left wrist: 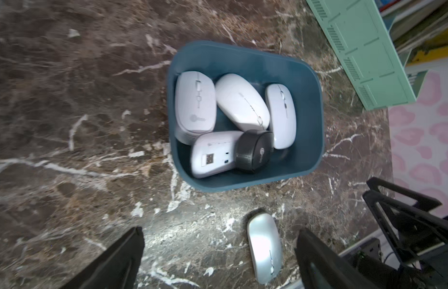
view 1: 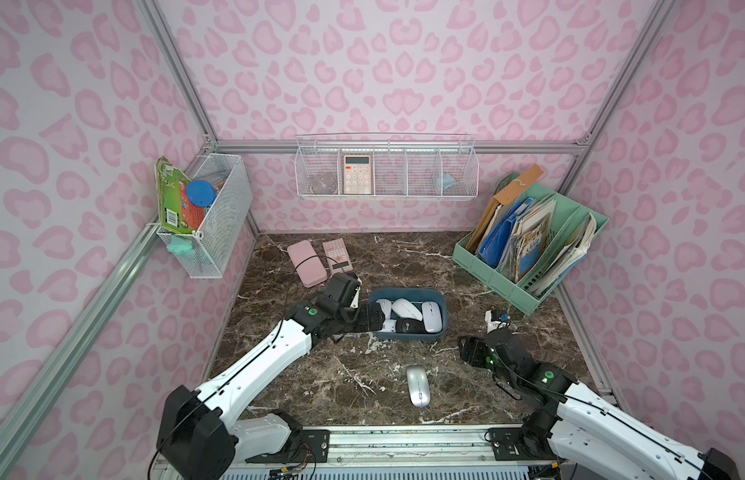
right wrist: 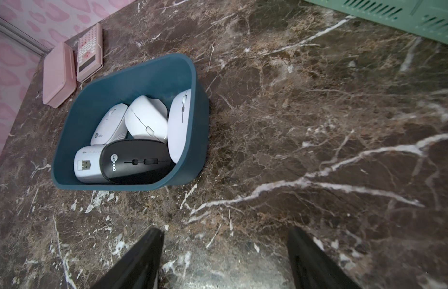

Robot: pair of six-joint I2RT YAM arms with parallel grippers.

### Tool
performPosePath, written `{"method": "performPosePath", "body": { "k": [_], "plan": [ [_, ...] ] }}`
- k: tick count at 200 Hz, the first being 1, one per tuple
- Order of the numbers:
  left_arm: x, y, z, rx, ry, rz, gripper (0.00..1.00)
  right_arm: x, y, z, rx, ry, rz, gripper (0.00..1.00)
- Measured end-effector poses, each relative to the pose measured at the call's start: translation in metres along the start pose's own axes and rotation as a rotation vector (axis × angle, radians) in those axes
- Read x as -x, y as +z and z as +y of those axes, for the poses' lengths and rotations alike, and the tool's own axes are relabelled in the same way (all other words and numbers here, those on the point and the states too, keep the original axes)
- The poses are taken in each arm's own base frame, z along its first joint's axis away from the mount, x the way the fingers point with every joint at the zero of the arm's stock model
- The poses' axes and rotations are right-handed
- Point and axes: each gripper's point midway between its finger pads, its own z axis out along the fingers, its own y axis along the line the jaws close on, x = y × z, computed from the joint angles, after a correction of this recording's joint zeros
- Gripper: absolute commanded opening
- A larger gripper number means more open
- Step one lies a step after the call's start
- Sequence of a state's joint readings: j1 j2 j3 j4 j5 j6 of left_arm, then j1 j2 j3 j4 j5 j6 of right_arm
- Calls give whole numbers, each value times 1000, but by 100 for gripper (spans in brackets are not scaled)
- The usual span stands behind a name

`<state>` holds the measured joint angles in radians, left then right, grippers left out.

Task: Take out the mouse from the storage box
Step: Pick up the mouse from the storage box.

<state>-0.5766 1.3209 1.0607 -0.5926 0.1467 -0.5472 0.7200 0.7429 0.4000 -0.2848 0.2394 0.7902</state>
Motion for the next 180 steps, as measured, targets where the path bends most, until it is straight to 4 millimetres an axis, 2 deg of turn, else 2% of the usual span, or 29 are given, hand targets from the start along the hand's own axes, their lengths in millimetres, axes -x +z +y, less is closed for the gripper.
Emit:
{"method": "performPosePath", "body": {
  "k": [24, 54, 80, 120, 141, 156, 180],
  "plan": [
    [4, 27, -16, 6, 54, 89, 96, -6, 7, -4, 24, -24, 17, 82],
    [7, 63, -18, 42, 85, 177, 93, -13, 14, -10, 44, -56, 28, 82],
    [9, 86, -21, 49, 90, 223, 90, -17, 17, -14, 58, -68, 28, 82],
    [7, 110, -24, 46, 94, 282, 83, -22, 22, -15, 85, -75, 34, 82],
    [-1, 120, -22, 49, 87, 324, 74, -24, 25, -17, 80, -76, 43, 82],
    [0, 125, -27, 37, 89, 330, 70, -23, 26, -17, 79, -76, 42, 82],
    [-1, 132, -30, 23, 88, 343, 69, -24, 28, -16, 85, -80, 45, 82]
  ]
}}
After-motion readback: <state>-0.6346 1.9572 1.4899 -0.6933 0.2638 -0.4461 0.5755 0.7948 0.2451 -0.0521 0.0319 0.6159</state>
